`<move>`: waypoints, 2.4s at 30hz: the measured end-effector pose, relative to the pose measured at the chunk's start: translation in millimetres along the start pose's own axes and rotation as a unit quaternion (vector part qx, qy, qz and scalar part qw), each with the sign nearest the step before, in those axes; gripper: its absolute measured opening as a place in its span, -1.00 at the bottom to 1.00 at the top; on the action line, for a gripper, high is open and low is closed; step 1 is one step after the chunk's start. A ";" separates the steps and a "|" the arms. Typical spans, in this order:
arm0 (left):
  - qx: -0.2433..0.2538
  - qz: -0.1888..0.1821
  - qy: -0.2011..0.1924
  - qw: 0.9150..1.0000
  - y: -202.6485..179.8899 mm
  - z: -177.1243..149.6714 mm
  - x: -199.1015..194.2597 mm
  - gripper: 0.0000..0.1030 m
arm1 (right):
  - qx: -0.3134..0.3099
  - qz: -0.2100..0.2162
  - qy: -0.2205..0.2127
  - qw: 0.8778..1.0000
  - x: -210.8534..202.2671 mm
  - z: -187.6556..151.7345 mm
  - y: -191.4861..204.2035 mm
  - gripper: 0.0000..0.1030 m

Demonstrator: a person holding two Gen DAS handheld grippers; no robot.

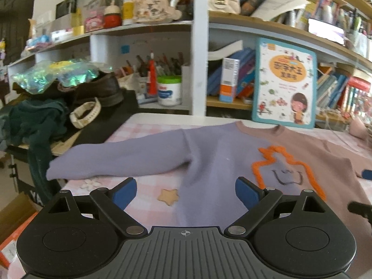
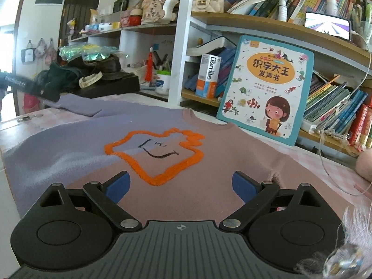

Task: Fold clothes
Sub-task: 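Move the left gripper to the lavender sleeve cuff and grasp it, then lift the lavender sleeve with the left gripper, fold it across the body, release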

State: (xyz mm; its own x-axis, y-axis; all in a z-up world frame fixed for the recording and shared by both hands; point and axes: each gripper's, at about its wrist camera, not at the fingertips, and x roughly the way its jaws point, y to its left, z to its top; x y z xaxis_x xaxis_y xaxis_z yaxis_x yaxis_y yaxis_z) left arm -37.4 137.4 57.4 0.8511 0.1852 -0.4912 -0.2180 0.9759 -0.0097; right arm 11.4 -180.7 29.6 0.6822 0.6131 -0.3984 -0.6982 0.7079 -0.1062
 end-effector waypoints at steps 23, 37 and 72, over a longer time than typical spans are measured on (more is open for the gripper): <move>-0.169 0.154 0.058 0.972 142.1 29.1 87.3 0.69 | 0.004 0.011 0.047 0.999 15.8 -0.4 0.2 0.90; -0.415 0.137 0.068 0.897 212.7 -11.4 120.9 0.15 | 0.010 0.015 0.072 0.997 24.2 -1.2 -2.4 0.90; -0.153 -0.079 -0.114 0.979 6.7 127.5 44.8 -0.95 | -0.018 0.015 0.070 0.997 23.9 -0.3 5.6 0.90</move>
State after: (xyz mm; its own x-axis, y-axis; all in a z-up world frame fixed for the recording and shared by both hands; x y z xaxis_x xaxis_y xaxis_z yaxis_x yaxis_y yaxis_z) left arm 60.2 167.0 146.4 0.9624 0.0891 -0.2565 -0.1778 0.9208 -0.3471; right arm 23.8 -162.2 19.1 0.6253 0.5773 -0.5251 -0.7272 0.6752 -0.1235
